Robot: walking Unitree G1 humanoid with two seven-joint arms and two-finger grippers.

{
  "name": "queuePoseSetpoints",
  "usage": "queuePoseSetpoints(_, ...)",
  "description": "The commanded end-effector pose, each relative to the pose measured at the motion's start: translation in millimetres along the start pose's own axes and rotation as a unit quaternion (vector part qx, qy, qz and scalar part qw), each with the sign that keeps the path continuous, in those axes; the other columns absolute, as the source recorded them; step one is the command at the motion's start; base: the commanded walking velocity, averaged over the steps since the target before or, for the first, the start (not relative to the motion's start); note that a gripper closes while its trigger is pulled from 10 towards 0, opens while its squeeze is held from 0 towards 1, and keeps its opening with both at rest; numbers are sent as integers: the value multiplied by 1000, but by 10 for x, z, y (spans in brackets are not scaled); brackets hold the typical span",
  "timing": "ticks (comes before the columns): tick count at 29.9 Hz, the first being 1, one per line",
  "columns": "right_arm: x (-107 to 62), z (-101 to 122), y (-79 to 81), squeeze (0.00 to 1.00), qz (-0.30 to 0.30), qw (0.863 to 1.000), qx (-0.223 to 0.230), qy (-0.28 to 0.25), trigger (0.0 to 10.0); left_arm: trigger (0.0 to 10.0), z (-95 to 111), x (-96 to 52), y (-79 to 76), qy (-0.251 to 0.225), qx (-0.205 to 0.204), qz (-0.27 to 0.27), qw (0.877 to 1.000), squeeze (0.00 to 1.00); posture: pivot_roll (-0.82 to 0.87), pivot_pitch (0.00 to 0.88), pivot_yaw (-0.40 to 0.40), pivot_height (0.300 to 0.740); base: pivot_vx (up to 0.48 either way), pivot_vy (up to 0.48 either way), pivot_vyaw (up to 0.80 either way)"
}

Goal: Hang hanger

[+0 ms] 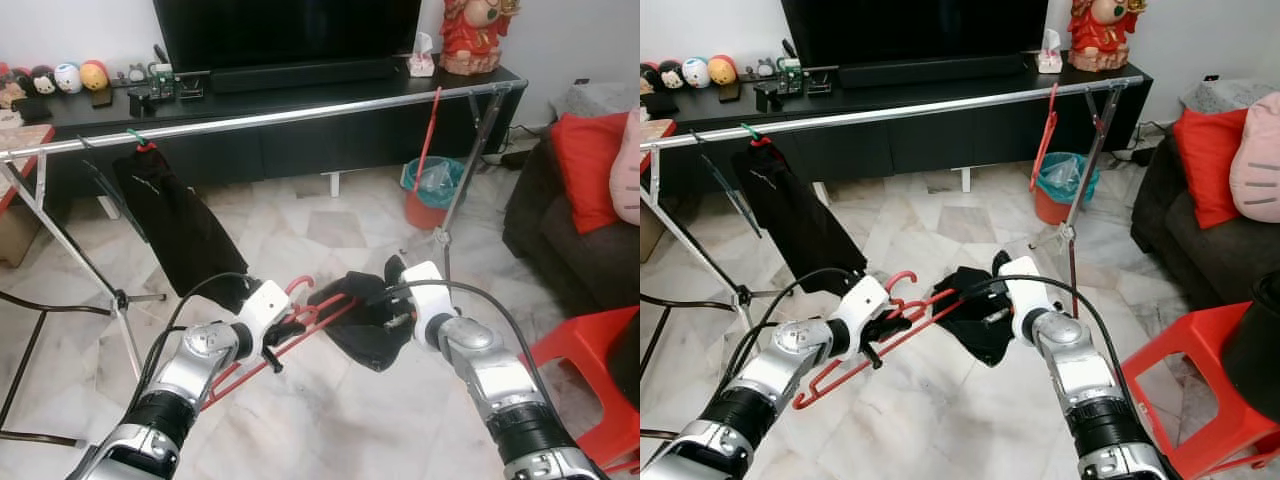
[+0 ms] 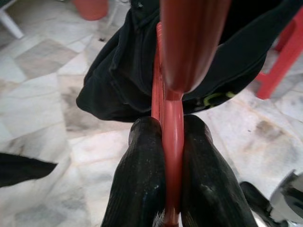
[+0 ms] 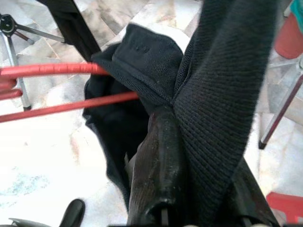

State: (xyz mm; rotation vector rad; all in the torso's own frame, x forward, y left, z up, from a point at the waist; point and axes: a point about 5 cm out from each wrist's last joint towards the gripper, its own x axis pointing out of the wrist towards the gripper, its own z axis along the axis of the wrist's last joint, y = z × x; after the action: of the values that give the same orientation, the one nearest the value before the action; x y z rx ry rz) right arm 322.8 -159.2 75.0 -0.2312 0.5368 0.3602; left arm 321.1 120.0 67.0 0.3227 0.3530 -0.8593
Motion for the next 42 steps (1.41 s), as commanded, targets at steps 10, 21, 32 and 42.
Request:
queuePoseSetpoints(10, -41, 165, 3, 0, -1, 1000, -12, -28, 10000, 10000, -69, -23, 194, 25, -16, 98, 995, 0, -23, 14, 10, 740, 0, 0, 0)
queuePoseSetpoints(21, -53, 150, -17, 0, 1, 1000, -15, -23, 10000, 10000, 102, -58, -78, -68, -29, -81, 994, 0, -27, 14, 7, 740, 0, 0, 0)
queuePoseSetpoints(32, -52, 209, -36, 0, 11, 999, -28, -26, 10000, 10000, 55, -177, -256, -49, -32, -201, 978, 0, -22, 13, 4, 740, 0, 0, 0)
queuePoseSetpoints(42, -49, 269, -47, 0, 12, 999, -34, -31, 10000, 10000, 45, -187, -296, -33, -27, -214, 976, 0, -24, 10, 6, 740, 0, 0, 0)
